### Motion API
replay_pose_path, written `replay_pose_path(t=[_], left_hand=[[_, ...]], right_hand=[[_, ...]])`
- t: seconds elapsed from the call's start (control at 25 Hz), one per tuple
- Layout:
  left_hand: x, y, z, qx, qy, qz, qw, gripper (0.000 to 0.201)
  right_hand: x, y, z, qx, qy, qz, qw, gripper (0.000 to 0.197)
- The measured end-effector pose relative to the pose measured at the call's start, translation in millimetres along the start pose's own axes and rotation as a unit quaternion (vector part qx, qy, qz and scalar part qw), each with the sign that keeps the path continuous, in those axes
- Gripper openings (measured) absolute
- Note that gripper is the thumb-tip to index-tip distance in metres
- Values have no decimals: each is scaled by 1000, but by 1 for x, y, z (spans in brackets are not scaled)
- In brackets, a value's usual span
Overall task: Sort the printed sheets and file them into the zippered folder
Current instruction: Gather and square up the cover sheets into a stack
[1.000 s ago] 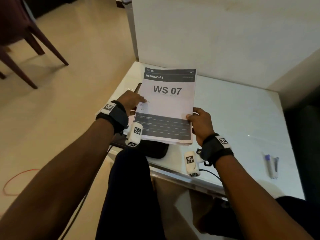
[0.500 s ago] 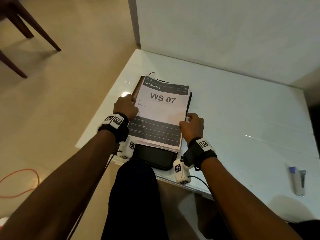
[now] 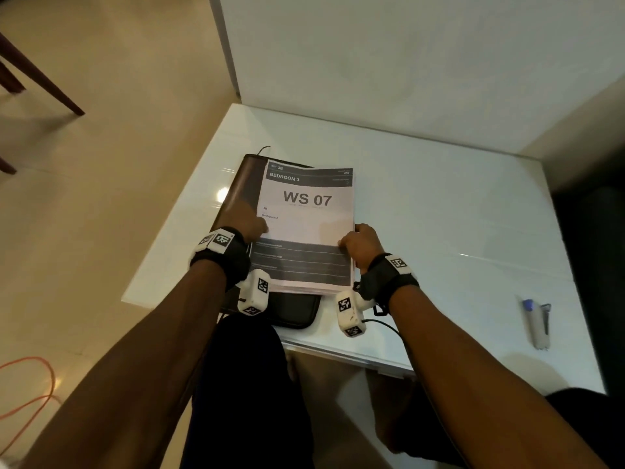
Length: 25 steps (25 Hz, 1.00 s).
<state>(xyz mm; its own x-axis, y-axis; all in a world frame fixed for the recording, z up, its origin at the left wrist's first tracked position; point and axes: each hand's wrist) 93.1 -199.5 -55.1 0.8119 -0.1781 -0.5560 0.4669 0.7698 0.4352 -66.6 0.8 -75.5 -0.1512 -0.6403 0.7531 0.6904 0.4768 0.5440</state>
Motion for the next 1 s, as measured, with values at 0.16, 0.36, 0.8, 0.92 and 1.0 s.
replay_pose_path(t=[0.16,0.36,0.8,0.92,1.0], left_hand=[[-13,2,-12,68,64,20,995,35],[-86,41,-57,96,158,-39,982,35],[-214,77,-222,185,193,-131,954,70],[-215,72,-234,157,130,-151,967,64],[-210,68,-235,137,107,-153,973,61]], right_hand=[[-12,22,26,6,-20,-10,1000,36],[-33,32,105,-83,-66,-9,994,37],[-90,-12,273,-182,22,-48,982,44],[-100,-21,271,-184,41,-60,980,44],[-103,-19,268,-198,54,-75,976,42]])
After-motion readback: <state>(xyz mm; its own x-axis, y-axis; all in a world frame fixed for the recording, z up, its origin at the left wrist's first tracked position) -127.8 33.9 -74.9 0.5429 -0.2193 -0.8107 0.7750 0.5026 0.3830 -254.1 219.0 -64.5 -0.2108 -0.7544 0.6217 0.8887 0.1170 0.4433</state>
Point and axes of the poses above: each hand's wrist, its own y-axis away from the middle knuckle, its own z-axis out of the back of the hand, x = y × z, and after that the axes turned 2 degrees about -z, right-handed
